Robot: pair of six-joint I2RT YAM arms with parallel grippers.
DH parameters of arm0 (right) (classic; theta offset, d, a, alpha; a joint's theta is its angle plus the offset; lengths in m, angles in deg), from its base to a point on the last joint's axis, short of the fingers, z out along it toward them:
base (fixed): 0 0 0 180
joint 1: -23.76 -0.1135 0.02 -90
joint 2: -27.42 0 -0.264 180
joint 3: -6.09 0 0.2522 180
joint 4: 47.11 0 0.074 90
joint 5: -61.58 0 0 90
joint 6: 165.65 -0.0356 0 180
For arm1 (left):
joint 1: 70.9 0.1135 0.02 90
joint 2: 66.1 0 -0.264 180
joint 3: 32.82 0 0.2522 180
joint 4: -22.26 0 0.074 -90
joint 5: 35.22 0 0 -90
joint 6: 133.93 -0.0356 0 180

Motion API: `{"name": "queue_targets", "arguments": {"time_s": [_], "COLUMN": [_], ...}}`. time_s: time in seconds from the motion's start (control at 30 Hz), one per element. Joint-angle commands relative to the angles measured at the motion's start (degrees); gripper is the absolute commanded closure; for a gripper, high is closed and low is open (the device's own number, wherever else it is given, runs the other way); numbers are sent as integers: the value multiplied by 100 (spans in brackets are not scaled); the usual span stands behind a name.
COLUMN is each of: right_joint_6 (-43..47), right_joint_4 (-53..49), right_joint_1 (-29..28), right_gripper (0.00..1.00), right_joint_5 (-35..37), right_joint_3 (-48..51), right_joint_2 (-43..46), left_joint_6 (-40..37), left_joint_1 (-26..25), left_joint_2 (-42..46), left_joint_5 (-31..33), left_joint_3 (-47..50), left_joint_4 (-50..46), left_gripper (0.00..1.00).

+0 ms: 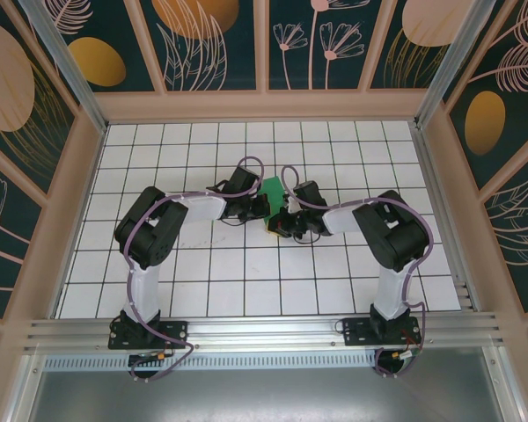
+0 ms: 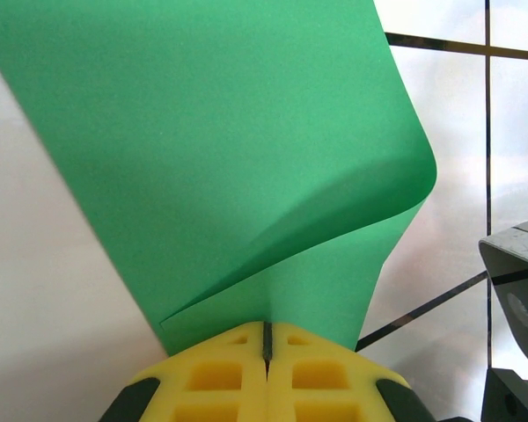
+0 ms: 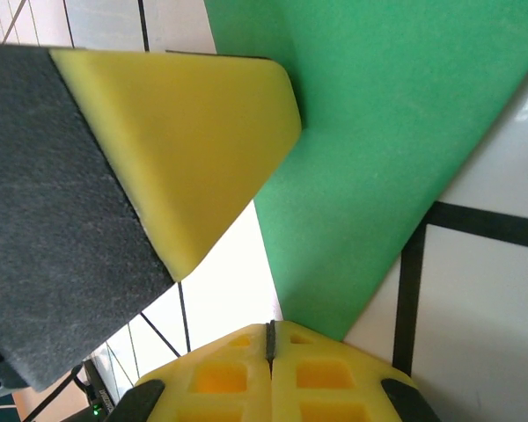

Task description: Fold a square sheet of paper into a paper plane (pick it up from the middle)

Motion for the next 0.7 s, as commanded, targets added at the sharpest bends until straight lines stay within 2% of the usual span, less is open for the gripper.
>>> {"name": "queue_targets", "arguments": {"time_s": [0.0, 0.17, 0.67], "right_joint_6": [141, 214, 555], "right_joint_4": [-98, -219, -649], "right_joint_1": [34, 270, 739], "right_gripper": [100, 100, 100], "right_joint_5": [126, 350, 827], "right_joint_3": [20, 21, -972], "right_joint_2": [457, 649, -186], "left_joint_6": [5, 8, -56], "left_joint_1": [9, 10, 8], "left_joint_2": [-148, -137, -111], "left_joint_5": [511, 516, 510], "left_joint_3": [205, 196, 135], "left_joint_4": [-394, -387, -421], "left_gripper": [100, 100, 100]}}
